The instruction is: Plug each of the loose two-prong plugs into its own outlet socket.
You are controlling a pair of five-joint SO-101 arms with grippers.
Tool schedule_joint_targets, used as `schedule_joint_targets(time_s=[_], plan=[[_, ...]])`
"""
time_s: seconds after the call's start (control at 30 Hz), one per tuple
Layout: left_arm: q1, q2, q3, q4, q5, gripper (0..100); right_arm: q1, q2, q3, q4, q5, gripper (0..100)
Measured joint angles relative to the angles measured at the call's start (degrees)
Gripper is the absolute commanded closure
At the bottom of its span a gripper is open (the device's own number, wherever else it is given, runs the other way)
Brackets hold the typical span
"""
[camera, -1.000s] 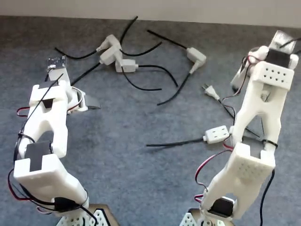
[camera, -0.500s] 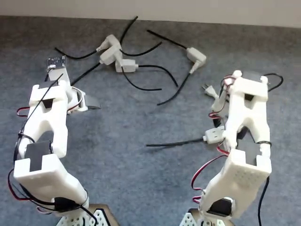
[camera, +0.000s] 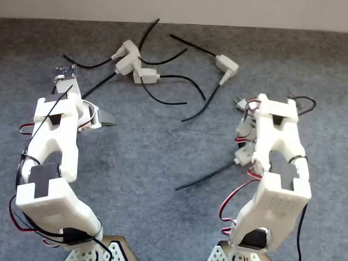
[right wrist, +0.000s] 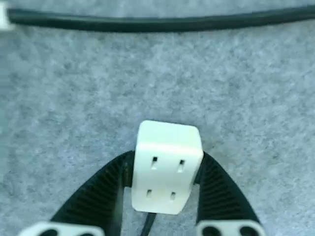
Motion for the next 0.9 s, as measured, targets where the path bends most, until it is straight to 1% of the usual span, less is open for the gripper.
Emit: schedule_joint_targets(time_s=[0.1,0.17,0.27,0.37,0.5,0.57,0.77,0.83,0.9], plan=[[0.0,0.0,0.0,0.0,0.0,60,-5.0,0.0,0.0,0.0,4.5,90.3],[0.0,0.0,0.0,0.0,0.0,60,-9.7,0.0,-0.1,0.0,9.5,90.3],[0.0,0.0,0.0,0.0,0.0,60,-16.5,0.0,-1.1,0.6,19.4,90.3],[0.0,0.0,0.0,0.0,0.0,60,-21.2,0.0,-3.2,0.6,30.1,90.3],[0.0,0.0,0.0,0.0,0.0,60,-25.2,0.0,-7.4,0.6,42.4,90.3],[0.0,0.0,0.0,0.0,0.0,60,-27.1,0.0,-9.0,0.4,49.8,90.3],[0.0,0.0,0.0,0.0,0.0,60,-31.6,0.0,-7.8,2.4,80.0,90.0],[0.0,0.0,0.0,0.0,0.0,60,-33.1,0.0,-6.9,3.8,86.1,89.6],[0.0,0.0,0.0,0.0,0.0,60,-34.8,0.0,-6.6,4.2,88.2,85.9]])
